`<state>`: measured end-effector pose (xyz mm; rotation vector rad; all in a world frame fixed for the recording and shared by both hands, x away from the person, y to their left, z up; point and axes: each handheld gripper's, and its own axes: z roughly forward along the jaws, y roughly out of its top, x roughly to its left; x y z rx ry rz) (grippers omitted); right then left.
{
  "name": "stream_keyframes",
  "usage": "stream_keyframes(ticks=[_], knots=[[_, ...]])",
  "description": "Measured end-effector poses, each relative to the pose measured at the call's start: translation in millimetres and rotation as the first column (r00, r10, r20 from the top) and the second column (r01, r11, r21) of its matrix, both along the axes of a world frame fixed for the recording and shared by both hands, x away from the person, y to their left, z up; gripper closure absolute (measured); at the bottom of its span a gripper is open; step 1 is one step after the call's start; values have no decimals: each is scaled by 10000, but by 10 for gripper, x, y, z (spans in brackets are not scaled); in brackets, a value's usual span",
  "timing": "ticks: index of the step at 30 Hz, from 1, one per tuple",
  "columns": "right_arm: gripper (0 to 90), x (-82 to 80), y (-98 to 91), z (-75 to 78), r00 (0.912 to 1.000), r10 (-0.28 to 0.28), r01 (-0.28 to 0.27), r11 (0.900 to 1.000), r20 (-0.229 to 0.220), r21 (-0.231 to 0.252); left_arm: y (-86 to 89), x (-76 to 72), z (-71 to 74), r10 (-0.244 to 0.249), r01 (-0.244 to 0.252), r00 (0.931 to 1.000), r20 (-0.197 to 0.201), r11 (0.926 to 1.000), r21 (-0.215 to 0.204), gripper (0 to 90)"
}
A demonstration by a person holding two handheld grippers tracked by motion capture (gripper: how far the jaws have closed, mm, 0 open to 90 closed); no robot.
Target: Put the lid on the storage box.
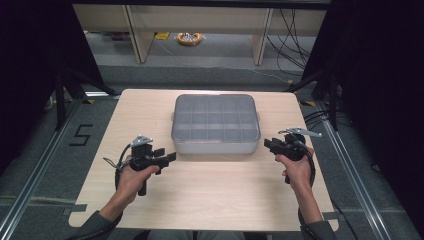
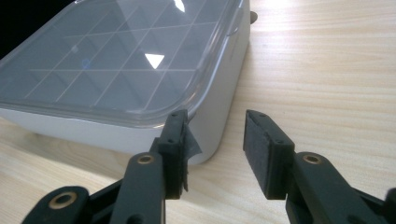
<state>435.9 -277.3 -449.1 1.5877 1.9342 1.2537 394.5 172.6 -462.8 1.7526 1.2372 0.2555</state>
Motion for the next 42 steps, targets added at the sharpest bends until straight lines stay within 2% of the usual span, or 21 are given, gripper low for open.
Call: stream_keyframes(ticks=[1, 4, 7, 8, 9, 11, 19, 20, 21, 23, 24, 25, 28, 31, 34, 35, 36, 37, 38, 40, 42], knots=[[612, -1, -2, 2, 9998, 24, -25, 10000, -183, -78, -7, -22, -18, -40, 40, 10000, 0, 10000, 47, 427], [610, 14, 27, -35, 9996, 124, -124, 9999, -247, -8, -13, -95, -57, -178, 177, 9998, 1, 9996, 230, 425], [606, 3, 69, -56, 9995, 114, -116, 9999, -303, -69, -8, -182, -83, -327, 328, 9995, -34, 9991, 260, 425], [604, 4, 79, -76, 9998, 104, -108, 9996, -156, -245, 10, -213, -87, -476, 477, 9989, -23, 9980, 424, 425], [602, -18, 86, -66, 9992, 156, -162, 9997, -362, -169, 6, -247, -96, -424, 423, 9991, 27, 9986, 306, 423], [597, -50, 103, -81, 9989, 216, -225, 9995, -427, -207, 22, -308, -102, -524, 524, 9986, 30, 9984, 199, 421], [540, -236, 148, -137, 9973, 448, -468, 9983, -574, -347, 119, -467, -119, -486, 484, 9988, 80, 9986, 200, 413], [519, -262, 146, -140, 9965, 447, -474, 9982, -700, -367, 134, -478, -131, -533, 531, 9985, 98, 9983, 237, 410], [488, -280, 148, -159, 9976, 411, -422, 9989, -551, -193, 141, -495, -138, -490, 488, 9988, 66, 9985, 241, 405], [469, -327, 142, -166, 9971, 421, -433, 9989, -641, -179, 159, -518, -149, -525, 522, 9986, 78, 9982, 295, 396], [453, -372, 170, -158, 9953, 230, -220, 9997, -941, 116, 166, -528, -158, -513, 509, 9986, 131, 9983, 287, 392], [435, -377, 137, -167, 9960, 486, -495, 9987, -744, -107, 175, -537, -155, -516, 513, 9986, 78, 9980, 366, 384], [407, -441, 142, -181, 9965, 505, -497, 9987, -668, 137, 186, -555, -163, -510, 507, 9987, 93, 9981, 337, 363], [384, -506, 136, -156, 9944, 573, -568, 9984, -886, 72, 197, -563, -168, -533, 528, 9985, 144, 9981, 318, 358], [368, -548, 141, -167, 9960, 587, -582, 9983, -678, 103, 198, -572, -171, -498, 495, 9987, 95, 9983, 311, 327], [360, -566, 145, -165, 9957, 605, -591, 9980, -697, 222, 203, -576, -176, -564, 559, 9983, 113, 9979, 341, 321], [358, -599, 174, -157, 9949, 515, -463, 9970, -866, 615, 199, -582, -177, -568, 563, 9983, 117, 9979, 332, 319], [357, -594, 149, -176, 9959, 669, -653, 9975, -601, 278, 198, -590, -176, -601, 595, 9981, 131, 9974, 404, 314], [353, -615, 155, -170, 9954, 699, -675, 9970, -653, 388, 190, -598, -175, -610, 605, 9981, 110, 9973, 409, 309], [341, -643, 159, -173, 9951, 751, -734, 9969, -650, 290, 187, -607, -178, -685, 678, 9975, 146, 9968, 432, 298], [337, -684, 156, -159, 9926, 882, -853, 9956, -834, 375, 174, -621, -178, -655, 650, 9978, 124, 9971, 385, 290]])
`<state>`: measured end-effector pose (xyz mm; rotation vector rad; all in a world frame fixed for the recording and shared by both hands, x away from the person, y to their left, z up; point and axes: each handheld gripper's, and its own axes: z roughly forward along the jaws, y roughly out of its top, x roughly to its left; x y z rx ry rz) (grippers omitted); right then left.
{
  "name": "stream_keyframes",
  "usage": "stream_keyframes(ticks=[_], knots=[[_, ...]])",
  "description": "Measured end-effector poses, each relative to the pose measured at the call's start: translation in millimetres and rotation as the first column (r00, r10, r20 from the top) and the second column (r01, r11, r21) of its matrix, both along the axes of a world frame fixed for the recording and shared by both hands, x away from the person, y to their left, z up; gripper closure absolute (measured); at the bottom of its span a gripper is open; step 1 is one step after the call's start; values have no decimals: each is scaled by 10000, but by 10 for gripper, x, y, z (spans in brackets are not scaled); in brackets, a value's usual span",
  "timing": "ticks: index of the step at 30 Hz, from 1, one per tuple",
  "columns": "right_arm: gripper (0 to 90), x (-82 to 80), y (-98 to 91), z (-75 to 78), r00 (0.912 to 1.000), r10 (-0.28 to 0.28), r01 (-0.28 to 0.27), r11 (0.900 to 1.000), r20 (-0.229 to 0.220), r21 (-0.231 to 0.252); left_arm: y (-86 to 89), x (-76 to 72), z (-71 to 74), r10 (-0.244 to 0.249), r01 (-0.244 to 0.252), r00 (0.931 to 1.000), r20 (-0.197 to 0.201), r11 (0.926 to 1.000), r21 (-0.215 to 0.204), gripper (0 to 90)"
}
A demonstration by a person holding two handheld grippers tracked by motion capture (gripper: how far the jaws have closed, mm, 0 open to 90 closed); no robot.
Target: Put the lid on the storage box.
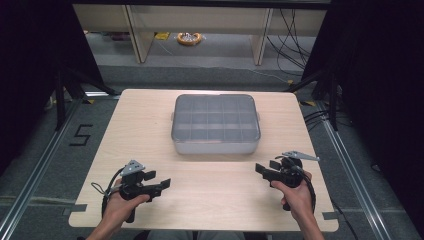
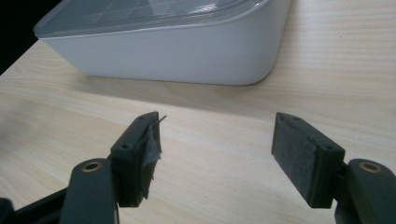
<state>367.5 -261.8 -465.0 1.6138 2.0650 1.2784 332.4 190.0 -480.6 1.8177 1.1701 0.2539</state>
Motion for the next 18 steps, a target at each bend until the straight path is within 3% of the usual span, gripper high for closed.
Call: stream_keyframes(ticks=[8, 9, 11, 13, 15, 16, 17, 18], knots=[[315, -125, 11, -37, 9999, 135, -135, 9999, 77, -14, -8, -42, -11, -125, 124, 9999, 28, 9999, 73, 273], [311, -156, 40, -39, 9999, -30, 33, 9996, -125, 283, -16, -51, -9, -112, 112, 9999, 35, 9999, 25, 270], [305, -163, 7, -50, 9996, 293, -292, 9995, 49, -124, -19, -66, -10, -131, 130, 9999, 64, 9999, 30, 268], [287, -194, 14, -63, 9996, 241, -243, 9996, 135, 142, -18, -84, -8, -123, 122, 9999, 71, 9998, 128, 267], [275, -233, 11, -54, 9997, 258, -258, 9997, -26, 28, -19, -97, -14, -169, 168, 9998, 76, 9998, 86, 266], [268, -267, 47, -52, 9997, 105, -96, 9991, -233, 412, -18, -103, -18, -204, 203, 9998, 88, 9998, 90, 264], [259, -273, 31, -59, 9996, 282, -282, 9995, 43, 167, -21, -113, -18, -180, 180, 9998, 61, 9998, 102, 263], [240, -304, 55, -54, 9997, 200, -195, 9992, -146, 362, -19, -119, -22, -221, 220, 9997, 77, 9997, 126, 262]])
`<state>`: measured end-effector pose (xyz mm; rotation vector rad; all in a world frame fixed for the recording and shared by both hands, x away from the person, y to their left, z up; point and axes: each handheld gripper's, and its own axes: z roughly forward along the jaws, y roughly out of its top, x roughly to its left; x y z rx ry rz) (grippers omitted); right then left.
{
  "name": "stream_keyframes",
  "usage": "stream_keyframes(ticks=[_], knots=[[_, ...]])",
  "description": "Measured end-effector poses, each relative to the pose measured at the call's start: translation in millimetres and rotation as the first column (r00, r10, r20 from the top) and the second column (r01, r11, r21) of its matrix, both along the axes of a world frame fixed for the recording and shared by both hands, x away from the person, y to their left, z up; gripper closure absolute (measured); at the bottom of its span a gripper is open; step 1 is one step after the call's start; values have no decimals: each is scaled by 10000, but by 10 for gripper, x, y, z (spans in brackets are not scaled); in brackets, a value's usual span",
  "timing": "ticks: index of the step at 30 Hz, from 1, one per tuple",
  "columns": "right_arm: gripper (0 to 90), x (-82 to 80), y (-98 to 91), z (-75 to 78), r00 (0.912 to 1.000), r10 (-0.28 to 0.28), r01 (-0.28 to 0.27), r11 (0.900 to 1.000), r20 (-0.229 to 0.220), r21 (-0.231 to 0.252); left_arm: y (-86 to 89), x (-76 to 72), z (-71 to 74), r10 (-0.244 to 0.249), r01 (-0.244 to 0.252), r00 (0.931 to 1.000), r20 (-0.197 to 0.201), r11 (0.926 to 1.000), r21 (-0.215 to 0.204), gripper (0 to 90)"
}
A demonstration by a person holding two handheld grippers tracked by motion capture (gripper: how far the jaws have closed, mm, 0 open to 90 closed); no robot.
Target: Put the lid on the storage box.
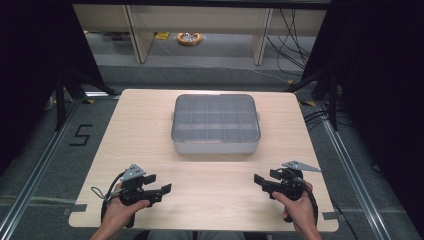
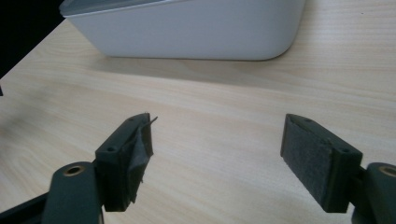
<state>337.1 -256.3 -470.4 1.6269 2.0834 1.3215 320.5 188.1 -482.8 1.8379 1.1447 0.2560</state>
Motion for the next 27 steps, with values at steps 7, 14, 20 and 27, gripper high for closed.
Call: stream_keyframes(ticks=[7, 14, 20, 27], knots=[[169, -127, 24, -29, 9980, 538, -534, 9985, 334, -129, -34, -68, -15, -102, 102, 9999, 62, 9999, 0, 256], [173, -234, 54, -76, 9956, 870, -863, 9960, 339, -219, -58, -138, -30, -262, 261, 9996, 65, 9995, 152, 251], [174, -341, 97, -70, 9972, 724, -725, 9973, -173, -75, -88, -216, -60, -311, 310, 9995, 62, 9994, 149, 249], [173, -401, 105, -102, 9925, 1199, -1194, 9925, 224, -258, -119, -319, -85, -666, 656, 9976, 195, 9969, 445, 247]])
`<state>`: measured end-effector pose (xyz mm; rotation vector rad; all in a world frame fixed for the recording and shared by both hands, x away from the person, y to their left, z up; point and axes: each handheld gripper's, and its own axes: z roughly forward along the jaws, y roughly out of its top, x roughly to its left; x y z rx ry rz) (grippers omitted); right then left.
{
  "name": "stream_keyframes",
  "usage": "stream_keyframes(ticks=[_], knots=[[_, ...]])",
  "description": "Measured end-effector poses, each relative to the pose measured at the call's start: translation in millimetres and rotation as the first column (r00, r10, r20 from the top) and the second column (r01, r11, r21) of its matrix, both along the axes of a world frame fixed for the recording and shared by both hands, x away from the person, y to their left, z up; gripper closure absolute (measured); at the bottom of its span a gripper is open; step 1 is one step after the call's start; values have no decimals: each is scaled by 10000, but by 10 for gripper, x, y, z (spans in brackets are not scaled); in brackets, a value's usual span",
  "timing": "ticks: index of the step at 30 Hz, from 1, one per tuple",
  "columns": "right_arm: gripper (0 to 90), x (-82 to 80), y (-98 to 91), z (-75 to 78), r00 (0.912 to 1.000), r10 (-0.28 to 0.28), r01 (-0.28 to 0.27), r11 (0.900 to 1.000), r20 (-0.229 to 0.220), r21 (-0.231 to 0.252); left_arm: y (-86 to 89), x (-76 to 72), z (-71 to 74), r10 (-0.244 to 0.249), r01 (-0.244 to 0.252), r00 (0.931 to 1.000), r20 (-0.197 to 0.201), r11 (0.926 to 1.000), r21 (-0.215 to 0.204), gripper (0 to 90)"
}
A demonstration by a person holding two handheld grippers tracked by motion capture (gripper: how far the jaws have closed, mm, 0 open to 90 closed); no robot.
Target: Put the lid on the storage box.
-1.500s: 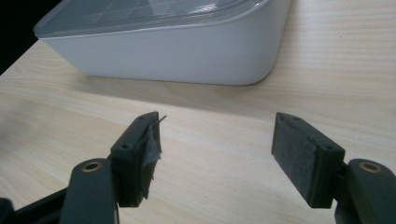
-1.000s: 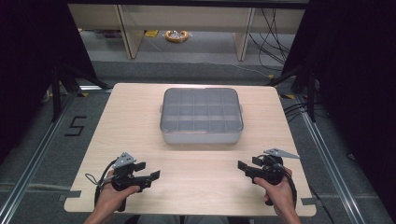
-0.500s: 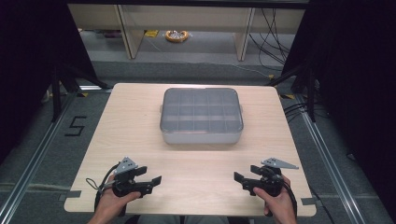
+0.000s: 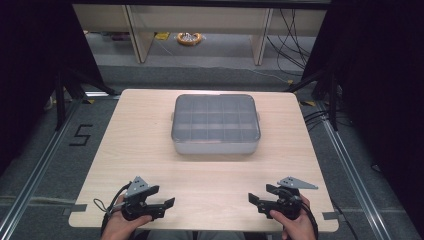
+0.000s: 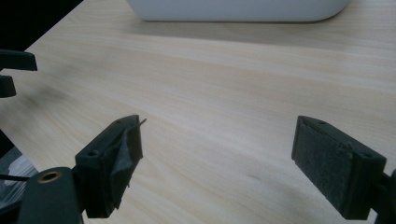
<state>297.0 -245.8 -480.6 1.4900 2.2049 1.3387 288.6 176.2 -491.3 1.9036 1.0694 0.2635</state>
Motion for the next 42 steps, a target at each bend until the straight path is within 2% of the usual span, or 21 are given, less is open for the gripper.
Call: stream_keyframes(ticks=[1, 2, 4, 6, 7, 8, 10, 12, 14, 16, 17, 21, 23, 25, 27, 29, 32, 33, 35, 41, 42], knots=[[173, -23, 23, -3, 9999, -78, 80, 9997, -105, 231, -18, -19, -1, 129, -129, 9999, -9, 9999, -96, 247], [173, -22, 9, -10, 10000, 87, -87, 9999, -13, -85, -14, -27, -3, 3, -3, 10000, 88, 10000, -14, 247], [172, -44, 18, -17, 9998, 162, -161, 9998, 65, -117, -23, -64, -13, 32, -32, 10000, -1, 9999, 99, 246], [171, -88, 47, -9, 9996, 113, -111, 9999, -254, 104, -26, -88, -30, -118, 118, 9999, 39, 9998, 145, 246], [171, -78, 24, -25, 9996, 267, -265, 9994, 59, -224, -32, -102, -35, -156, 157, 9999, -42, 9998, 86, 245], [170, -103, 50, -24, 9998, 190, -190, 9998, -102, 83, -41, -121, -37, -86, 87, 9999, -71, 9999, 77, 246], [170, -114, 32, -35, 9993, 352, -351, 9993, 83, -161, -50, -150, -43, -126, 126, 9999, -20, 9999, 92, 245], [170, -171, 60, -19, 9988, 149, -150, 9999, -469, -16, -66, -184, -64, -157, 157, 9998, -101, 9999, 38, 245], [170, -173, 40, -40, 9990, 438, -439, 9989, -59, -159, -87, -214, -68, -182, 182, 9998, -111, 9998, 17, 245], [168, -233, 76, -35, 9988, 267, -264, 9996, -418, 80, -93, -241, -60, -351, 354, 9993, -124, 9991, 228, 245], [168, -233, 66, -48, 9987, 463, -465, 9989, -228, -96, -117, -256, -71, -250, 249, 9997, -36, 9997, -44, 244], [170, -292, 82, -72, 9962, 872, -870, 9957, 45, -310, -128, -308, -62, -403, 403, 9992, -30, 9991, 93, 244], [174, -352, 128, -68, 9968, 736, -738, 9973, -319, -41, -151, -337, -64, -337, 337, 9994, -30, 9994, -35, 243], [175, -344, 122, -91, 9938, 1064, -1049, 9935, 327, -451, -145, -350, -58, -501, 501, 9987, -36, 9987, 116, 243], [169, -373, 134, -85, 9939, 1020, -987, 9923, 421, -745, -157, -368, -58, -455, 456, 9989, -50, 9989, 50, 243], [170, -389, 152, -93, 9932, 1040, -1018, 9939, 515, -431, -167, -381, -61, -448, 448, 9990, -51, 9990, -15, 243], [168, -413, 154, -83, 9928, 1124, -1104, 9928, 417, -465, -161, -372, -66, -449, 449, 9989, -98, 9990, -13, 243], [167, -432, 165, -73, 9951, 986, -982, 9943, 71, -414, -157, -368, -70, -406, 406, 9991, -96, 9992, 6, 243], [167, -413, 151, -91, 9939, 1031, -1002, 9926, 389, -690, -156, -364, -70, -425, 425, 9991, -67, 9991, -58, 243], [167, -401, 151, -106, 9936, 1125, -1116, 9920, 122, -591, -153, -360, -73, -398, 397, 9991, -157, 9992, -58, 243], [168, -418, 166, -102, 9952, 981, -979, 9946, 33, -339, -155, -359, -72, -325, 323, 9993, -194, 9994, -99, 243]])
